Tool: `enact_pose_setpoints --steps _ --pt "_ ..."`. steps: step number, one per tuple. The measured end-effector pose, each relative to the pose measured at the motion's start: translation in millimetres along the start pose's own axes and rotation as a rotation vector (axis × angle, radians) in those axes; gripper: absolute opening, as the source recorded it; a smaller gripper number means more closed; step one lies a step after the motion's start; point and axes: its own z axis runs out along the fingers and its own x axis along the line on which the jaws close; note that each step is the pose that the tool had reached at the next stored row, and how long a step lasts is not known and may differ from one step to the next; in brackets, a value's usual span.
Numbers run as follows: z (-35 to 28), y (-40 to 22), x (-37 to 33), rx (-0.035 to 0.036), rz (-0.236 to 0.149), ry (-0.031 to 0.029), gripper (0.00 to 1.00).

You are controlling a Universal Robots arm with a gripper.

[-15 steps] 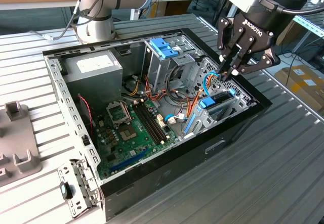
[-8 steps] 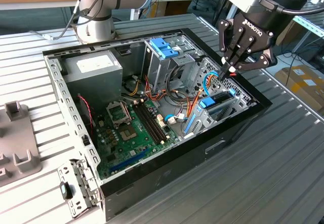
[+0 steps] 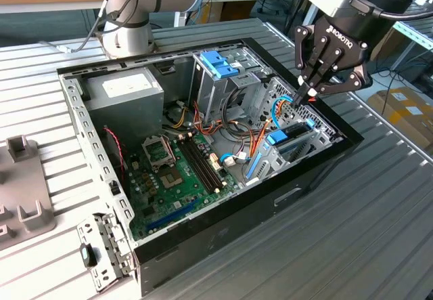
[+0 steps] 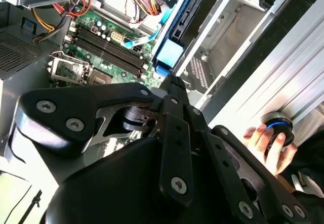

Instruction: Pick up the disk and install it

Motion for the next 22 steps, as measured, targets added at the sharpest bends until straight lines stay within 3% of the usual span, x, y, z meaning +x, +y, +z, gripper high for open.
enact_pose_setpoints --steps 14,22 --pt "-0.6 -16.0 -0.5 -0.0002 0.000 -0.0001 0.11" --pt "4.4 -21.2 -0.3 -0.0013 0.000 0.0000 0.11"
